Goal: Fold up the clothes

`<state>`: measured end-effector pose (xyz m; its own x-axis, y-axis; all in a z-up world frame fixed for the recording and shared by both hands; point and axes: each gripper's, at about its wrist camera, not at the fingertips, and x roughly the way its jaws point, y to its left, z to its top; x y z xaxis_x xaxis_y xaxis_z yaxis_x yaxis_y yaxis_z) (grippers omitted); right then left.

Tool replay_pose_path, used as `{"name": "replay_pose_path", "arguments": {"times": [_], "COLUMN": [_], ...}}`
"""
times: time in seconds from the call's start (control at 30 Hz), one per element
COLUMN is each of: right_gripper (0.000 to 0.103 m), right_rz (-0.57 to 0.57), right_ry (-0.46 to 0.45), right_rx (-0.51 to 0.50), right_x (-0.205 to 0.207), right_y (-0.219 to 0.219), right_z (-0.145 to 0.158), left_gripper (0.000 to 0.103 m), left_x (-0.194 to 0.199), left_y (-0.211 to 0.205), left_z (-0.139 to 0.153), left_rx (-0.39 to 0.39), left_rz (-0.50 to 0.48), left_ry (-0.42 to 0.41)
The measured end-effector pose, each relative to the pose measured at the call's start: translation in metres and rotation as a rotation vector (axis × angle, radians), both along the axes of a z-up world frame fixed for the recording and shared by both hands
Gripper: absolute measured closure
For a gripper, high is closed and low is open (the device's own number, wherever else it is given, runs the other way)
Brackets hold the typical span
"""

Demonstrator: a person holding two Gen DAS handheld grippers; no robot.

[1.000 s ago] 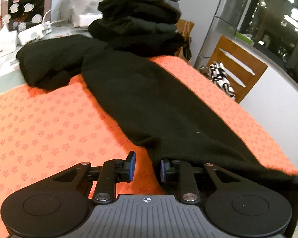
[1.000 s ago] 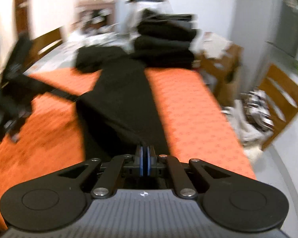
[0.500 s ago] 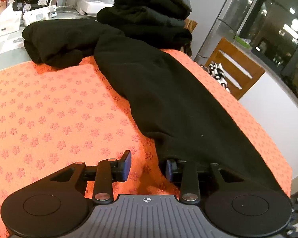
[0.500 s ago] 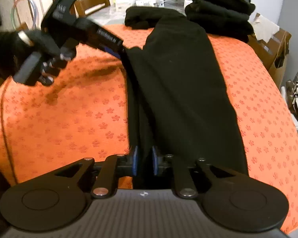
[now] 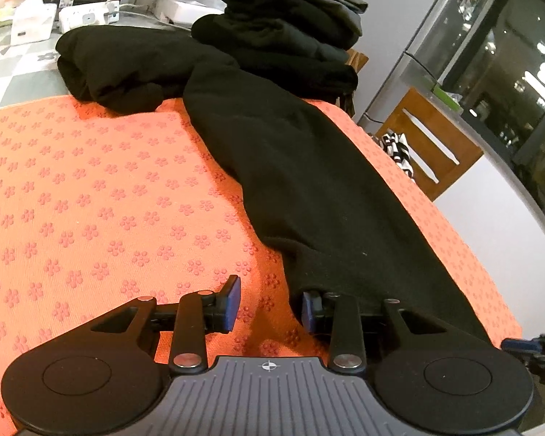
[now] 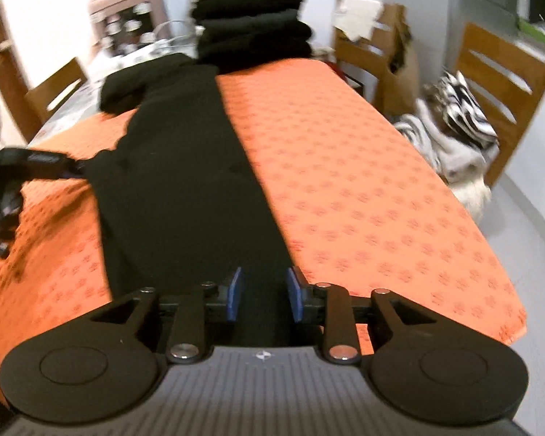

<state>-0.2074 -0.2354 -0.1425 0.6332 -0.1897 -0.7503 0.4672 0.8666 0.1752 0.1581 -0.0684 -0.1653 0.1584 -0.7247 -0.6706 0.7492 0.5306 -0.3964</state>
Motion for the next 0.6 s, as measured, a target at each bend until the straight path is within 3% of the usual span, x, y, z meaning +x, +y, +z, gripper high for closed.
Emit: {"name": "replay_pose_path", "arguments": {"times": [0.13, 0.27, 0.4, 0.6], "right_gripper": [0.069, 0.045, 0.044, 0.044], "right_rz": [-0.045, -0.007, 0.024, 0.047], "right_ry": [-0.003, -0.001, 0.022, -0.031], "right_rx": [0.032, -0.008, -0.061, -0.055], "right_x": [-0.004, -0.006, -0.006, -0.023], "right_y": [-0.014, -0.001, 0.011, 0.025], "right_z": [-0.007, -0.004, -0.005, 0.002], "left_gripper": [0.066, 0.066, 0.066, 0.066], "left_x": [0.005, 0.008, 0.012, 0.012], "left_y": [0.001, 0.000, 0.001, 0.001], "left_z": [0.000, 0.001, 0.000, -0.001], "left_rx": [-0.012, -0.023, -0.033, -0.024], "left_rz": [0.029, 0.053, 0.077, 0.080], "left_ry": [0.063, 0.099, 0.146, 0.147]}}
